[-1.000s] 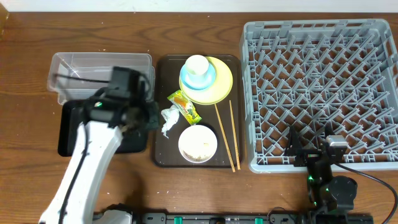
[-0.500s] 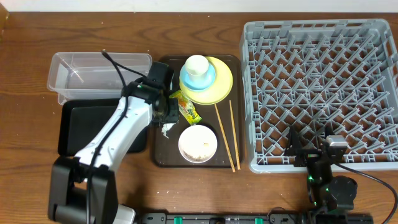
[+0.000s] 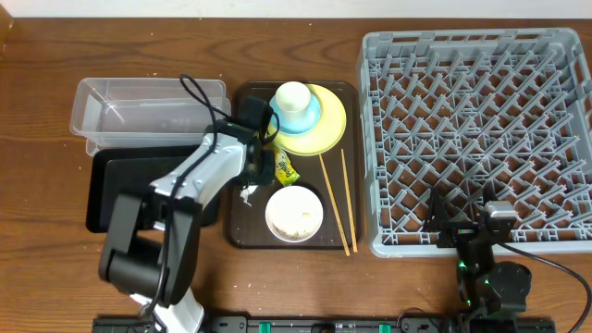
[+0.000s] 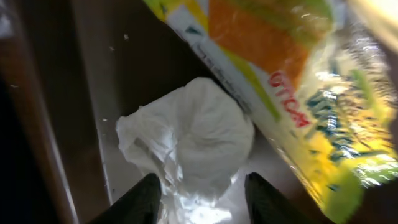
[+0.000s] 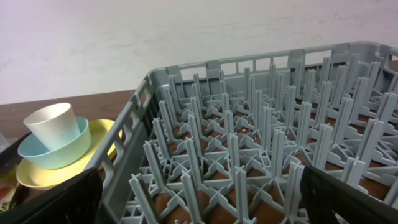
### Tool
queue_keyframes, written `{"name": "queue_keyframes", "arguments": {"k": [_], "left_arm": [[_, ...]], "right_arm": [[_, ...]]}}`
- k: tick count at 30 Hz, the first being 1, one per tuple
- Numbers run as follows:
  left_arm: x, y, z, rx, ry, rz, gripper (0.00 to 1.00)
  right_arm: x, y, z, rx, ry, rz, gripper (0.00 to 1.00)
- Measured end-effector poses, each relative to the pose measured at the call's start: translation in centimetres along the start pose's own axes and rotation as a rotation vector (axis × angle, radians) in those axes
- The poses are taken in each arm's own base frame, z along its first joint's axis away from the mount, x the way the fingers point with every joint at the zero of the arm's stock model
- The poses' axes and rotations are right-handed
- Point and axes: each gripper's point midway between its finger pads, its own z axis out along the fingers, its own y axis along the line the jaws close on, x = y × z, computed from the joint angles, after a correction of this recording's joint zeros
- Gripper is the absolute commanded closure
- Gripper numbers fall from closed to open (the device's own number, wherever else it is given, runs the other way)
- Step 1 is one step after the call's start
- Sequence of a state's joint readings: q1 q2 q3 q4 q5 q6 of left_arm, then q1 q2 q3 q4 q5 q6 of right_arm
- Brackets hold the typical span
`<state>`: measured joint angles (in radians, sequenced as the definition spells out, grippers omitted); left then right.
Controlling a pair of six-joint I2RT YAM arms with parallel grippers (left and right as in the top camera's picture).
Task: Sort waste into correct bins and load items into the dishwasher rack
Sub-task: 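Carry the tissue left and drop it into the clear plastic bin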
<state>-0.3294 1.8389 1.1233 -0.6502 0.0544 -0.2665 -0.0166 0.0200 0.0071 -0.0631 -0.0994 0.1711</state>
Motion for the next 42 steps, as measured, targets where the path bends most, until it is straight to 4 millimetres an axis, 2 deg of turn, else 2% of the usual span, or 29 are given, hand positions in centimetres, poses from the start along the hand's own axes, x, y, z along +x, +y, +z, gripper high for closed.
{"name": "queue_keyframes", "arguments": {"k": [6, 9, 12, 15, 19, 22, 24, 26, 28, 30, 31, 32, 33, 38, 42], "left_arm": [[0.1, 0.4, 0.3, -0.022, 0.004, 0.002, 0.94], [0.1, 0.5, 0.1, -0.029, 0.003, 0.004, 0.94], [-0.1, 0.5, -1.0, -0.024, -0.023, 0.002, 0.94], [-1.2, 0.6, -3.4, -0.003, -0.100, -0.007, 0.94], [-4.2, 2.0, -8.3, 0.003, -0.296, -0.057, 0.93], [-6.9, 4.6, -12.2, -0.027, -0.471, -0.132, 0.92], [-8.5, 6.5, -14.2, -0.046, -0.567, -0.186, 0.90], [-10.1, 8.6, -15.5, -0.065, -0.648, -0.245, 0.89], [-11.3, 10.5, -16.1, -0.085, -0.698, -0.292, 0.88], [-12.1, 12.1, -16.0, -0.107, -0.724, -0.328, 0.84], [-12.6, 12.9, -15.5, -0.118, -0.729, -0.346, 0.73], [-12.8, 13.4, -15.0, -0.126, -0.726, -0.351, 0.57], [-13.1, 13.9, -14.5, -0.133, -0.722, -0.363, 0.47], [-13.5, 15.3, -11.3, -0.159, -0.671, -0.387, 0.33], [-13.5, 15.3, -11.7, -0.157, -0.680, -0.391, 0.30]], "right_arm": [[0.0, 0.0, 0.0, 0.000, 0.000, 0.000, 0.01], [0.0, 0.0, 0.0, 0.000, 0.000, 0.000, 0.01], [0.0, 0.0, 0.0, 0.000, 0.000, 0.000, 0.01], [0.0, 0.0, 0.0, 0.000, 0.000, 0.000, 0.01], [0.0, 0.0, 0.0, 0.000, 0.000, 0.000, 0.01], [0.0, 0.0, 0.0, 0.000, 0.000, 0.000, 0.01], [0.0, 0.0, 0.0, 0.000, 0.000, 0.000, 0.01], [0.0, 0.0, 0.0, 0.000, 0.000, 0.000, 0.01], [0.0, 0.0, 0.0, 0.000, 0.000, 0.000, 0.01], [0.0, 0.0, 0.0, 0.000, 0.000, 0.000, 0.01], [0.0, 0.0, 0.0, 0.000, 0.000, 0.000, 0.01], [0.0, 0.0, 0.0, 0.000, 0.000, 0.000, 0.01], [0.0, 0.0, 0.0, 0.000, 0.000, 0.000, 0.01], [0.0, 0.0, 0.0, 0.000, 0.000, 0.000, 0.01], [0.0, 0.0, 0.0, 0.000, 0.000, 0.000, 0.01]]}}
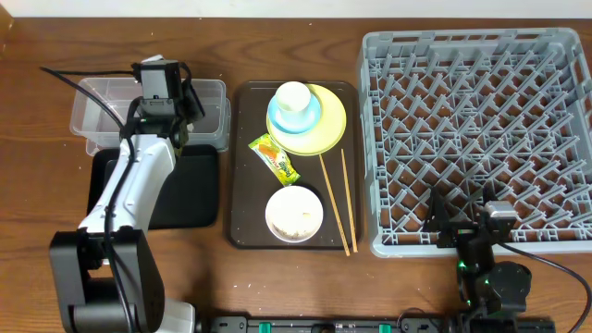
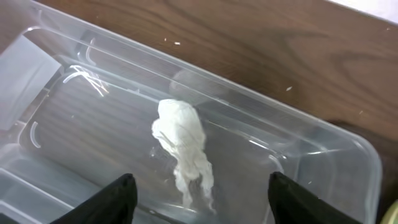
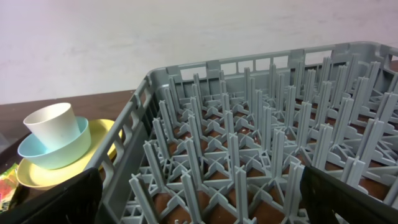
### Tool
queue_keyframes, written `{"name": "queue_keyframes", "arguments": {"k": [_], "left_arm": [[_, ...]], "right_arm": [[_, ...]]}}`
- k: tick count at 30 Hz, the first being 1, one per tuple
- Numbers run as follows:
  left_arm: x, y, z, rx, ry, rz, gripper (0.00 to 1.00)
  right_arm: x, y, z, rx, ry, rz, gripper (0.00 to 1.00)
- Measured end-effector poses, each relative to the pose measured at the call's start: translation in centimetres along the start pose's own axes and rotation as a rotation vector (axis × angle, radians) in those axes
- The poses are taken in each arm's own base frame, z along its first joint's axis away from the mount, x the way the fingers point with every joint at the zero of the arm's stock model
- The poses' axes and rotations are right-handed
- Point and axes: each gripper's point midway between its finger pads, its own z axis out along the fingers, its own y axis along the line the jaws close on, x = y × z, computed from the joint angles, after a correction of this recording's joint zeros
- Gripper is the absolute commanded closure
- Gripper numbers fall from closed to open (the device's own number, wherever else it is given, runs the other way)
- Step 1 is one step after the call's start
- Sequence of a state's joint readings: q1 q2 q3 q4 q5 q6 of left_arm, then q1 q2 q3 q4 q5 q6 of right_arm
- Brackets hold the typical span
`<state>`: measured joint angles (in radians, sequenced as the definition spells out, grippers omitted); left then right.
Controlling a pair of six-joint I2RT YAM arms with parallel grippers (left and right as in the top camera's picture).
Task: Sort waste into correct bins and load items into the dishwasher rack
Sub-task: 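Carry the tissue left and drop it into the clear plastic bin, then reach the left gripper to the yellow snack wrapper and grasp it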
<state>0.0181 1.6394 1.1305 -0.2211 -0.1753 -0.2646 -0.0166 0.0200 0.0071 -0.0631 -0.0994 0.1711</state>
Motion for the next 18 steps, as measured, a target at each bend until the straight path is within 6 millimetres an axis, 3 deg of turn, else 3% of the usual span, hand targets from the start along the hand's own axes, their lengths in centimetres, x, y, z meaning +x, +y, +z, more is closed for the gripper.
{"name": "queue_keyframes", "arguments": {"k": [4, 9, 13, 18], "left_arm": [[0.1, -0.4, -1.7, 0.033, 0.017, 0.003, 0.30], [0.9, -2.9, -6.5, 0.188, 0.068, -0.021, 0.33], [4.0, -5.6, -10.1, 0.304, 0.184, -0.001, 0.34], [9.4, -8.2, -11.9, 0.353, 0.366, 0.083, 0.34]], "right_arm": [[0.0, 0.0, 0.0, 0.000, 0.000, 0.000, 0.01], [0.0, 0.0, 0.0, 0.000, 0.000, 0.000, 0.01], [0.0, 0.0, 0.0, 0.000, 0.000, 0.000, 0.01], [0.0, 0.0, 0.0, 0.000, 0.000, 0.000, 0.01]]}}
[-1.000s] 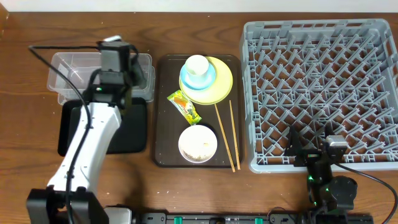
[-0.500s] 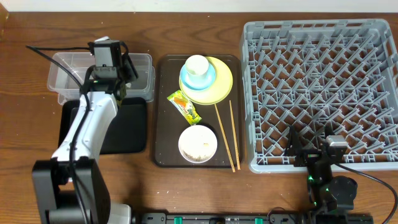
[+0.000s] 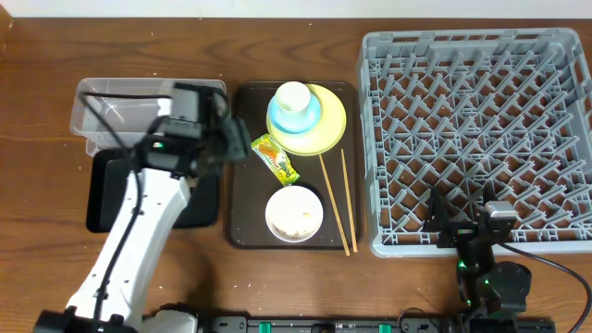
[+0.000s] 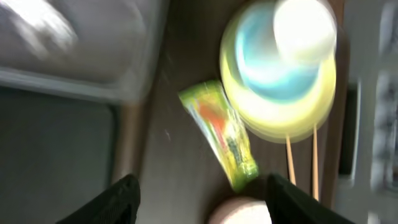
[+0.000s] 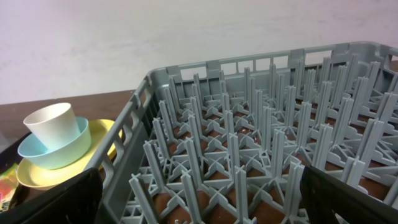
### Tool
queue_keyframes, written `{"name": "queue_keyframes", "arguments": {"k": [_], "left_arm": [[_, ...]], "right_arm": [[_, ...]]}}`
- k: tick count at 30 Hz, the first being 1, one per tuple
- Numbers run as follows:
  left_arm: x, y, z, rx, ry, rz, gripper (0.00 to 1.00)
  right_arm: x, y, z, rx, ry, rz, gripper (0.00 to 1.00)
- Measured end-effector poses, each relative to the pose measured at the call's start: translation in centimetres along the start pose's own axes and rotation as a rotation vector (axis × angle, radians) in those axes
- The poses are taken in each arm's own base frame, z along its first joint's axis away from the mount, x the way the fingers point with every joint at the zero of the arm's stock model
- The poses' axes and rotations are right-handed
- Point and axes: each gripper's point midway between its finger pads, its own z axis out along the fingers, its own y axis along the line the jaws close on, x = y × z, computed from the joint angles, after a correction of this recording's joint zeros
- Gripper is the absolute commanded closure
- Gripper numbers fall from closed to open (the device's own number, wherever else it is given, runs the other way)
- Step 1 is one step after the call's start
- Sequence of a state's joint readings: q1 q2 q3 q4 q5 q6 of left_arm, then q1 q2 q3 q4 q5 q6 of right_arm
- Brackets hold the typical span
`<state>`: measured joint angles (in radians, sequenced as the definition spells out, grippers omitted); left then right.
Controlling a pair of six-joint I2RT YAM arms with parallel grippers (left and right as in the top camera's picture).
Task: Sort waste into correct bins and load items into the dishwasher rack
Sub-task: 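Reach the left gripper to the yellow snack wrapper and grasp it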
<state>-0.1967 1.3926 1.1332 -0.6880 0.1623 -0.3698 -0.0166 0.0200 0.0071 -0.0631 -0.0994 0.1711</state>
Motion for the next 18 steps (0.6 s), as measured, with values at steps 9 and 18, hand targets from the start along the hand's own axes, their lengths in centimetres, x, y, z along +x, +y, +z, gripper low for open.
{"name": "queue_keyframes", "arguments": {"k": [9, 18], "left_arm": [[5.5, -2.7, 2.5, 0.005, 0.189, 0.105, 0.34], [7.7, -3.5, 4.7, -0.015, 0.275, 0.150, 0.33]], "right_arm": [[0.0, 0.0, 0.0, 0.000, 0.000, 0.000, 0.01], [0.0, 0.0, 0.0, 0.000, 0.000, 0.000, 0.01]]}}
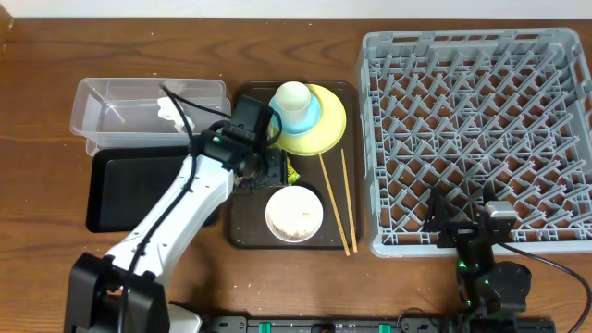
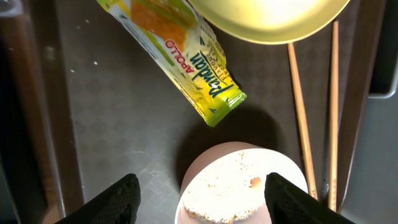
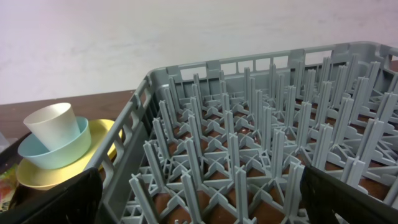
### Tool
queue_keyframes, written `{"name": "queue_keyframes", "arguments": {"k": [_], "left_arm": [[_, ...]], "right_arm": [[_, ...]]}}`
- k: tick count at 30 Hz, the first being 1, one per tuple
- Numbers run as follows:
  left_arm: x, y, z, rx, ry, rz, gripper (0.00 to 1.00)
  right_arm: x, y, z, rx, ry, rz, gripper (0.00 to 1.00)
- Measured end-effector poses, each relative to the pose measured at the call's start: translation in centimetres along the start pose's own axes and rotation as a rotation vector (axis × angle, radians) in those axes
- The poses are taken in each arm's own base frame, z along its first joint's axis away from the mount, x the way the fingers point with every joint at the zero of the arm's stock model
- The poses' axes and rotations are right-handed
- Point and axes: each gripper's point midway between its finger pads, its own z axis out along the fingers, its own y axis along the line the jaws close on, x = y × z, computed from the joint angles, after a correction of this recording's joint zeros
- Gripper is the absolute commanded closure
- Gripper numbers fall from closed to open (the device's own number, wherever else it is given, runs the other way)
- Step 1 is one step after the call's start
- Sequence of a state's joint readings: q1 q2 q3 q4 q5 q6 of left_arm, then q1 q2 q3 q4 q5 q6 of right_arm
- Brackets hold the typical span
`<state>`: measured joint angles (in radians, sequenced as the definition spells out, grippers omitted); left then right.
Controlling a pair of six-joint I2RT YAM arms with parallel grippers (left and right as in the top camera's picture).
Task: Sort waste into correct bins and load items into the dishwasher rack
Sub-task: 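Reach the left gripper to the yellow snack wrapper and grasp it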
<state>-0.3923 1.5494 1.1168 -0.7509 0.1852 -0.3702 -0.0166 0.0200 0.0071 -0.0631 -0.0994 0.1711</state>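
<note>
A yellow-green snack wrapper point(image 2: 180, 59) lies on the brown tray point(image 2: 118, 124), with a bowl of rice scraps point(image 2: 239, 190) just below it. My left gripper point(image 2: 208, 202) hangs open above the bowl's upper rim and holds nothing; in the overhead view the left gripper point(image 1: 265, 171) covers most of the wrapper. A white tissue point(image 1: 168, 111) lies in the clear bin point(image 1: 111, 116). On the yellow plate point(image 1: 328, 125) sits a blue bowl point(image 3: 59, 152) with a white cup point(image 1: 293, 97) in it. Two chopsticks point(image 1: 338, 199) lie at the tray's right. My right gripper point(image 3: 202, 205) stands open at the grey rack point(image 1: 476, 134).
A black bin point(image 1: 139, 190) sits in front of the clear bin, left of the tray. The rack's upright tines fill the right side of the table. The left arm reaches across the tray's left edge.
My left gripper was at the tray's left edge by the clear bin. It is now further in over the tray, above the wrapper's lower end and the rice bowl, still open. The right arm has not moved.
My left gripper's fingers stood either side of a crumpled tissue on the tray beside the wrapper. Then it was open over the clear bin with the tissue lying inside. After that it was back at the tray's edge, and now over the wrapper and bowl.
</note>
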Motion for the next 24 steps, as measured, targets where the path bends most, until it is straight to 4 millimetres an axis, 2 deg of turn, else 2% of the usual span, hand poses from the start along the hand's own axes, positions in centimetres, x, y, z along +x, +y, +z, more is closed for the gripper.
{"name": "queue_keyframes", "arguments": {"k": [16, 24], "left_arm": [[-1.4, -0.6, 0.2, 0.025, -0.052, 0.008, 0.34], [-1.1, -0.5, 0.6, 0.021, -0.043, 0.007, 0.34]], "right_arm": [[0.0, 0.0, 0.0, 0.000, 0.000, 0.000, 0.01], [0.0, 0.0, 0.0, 0.000, 0.000, 0.000, 0.01]]}}
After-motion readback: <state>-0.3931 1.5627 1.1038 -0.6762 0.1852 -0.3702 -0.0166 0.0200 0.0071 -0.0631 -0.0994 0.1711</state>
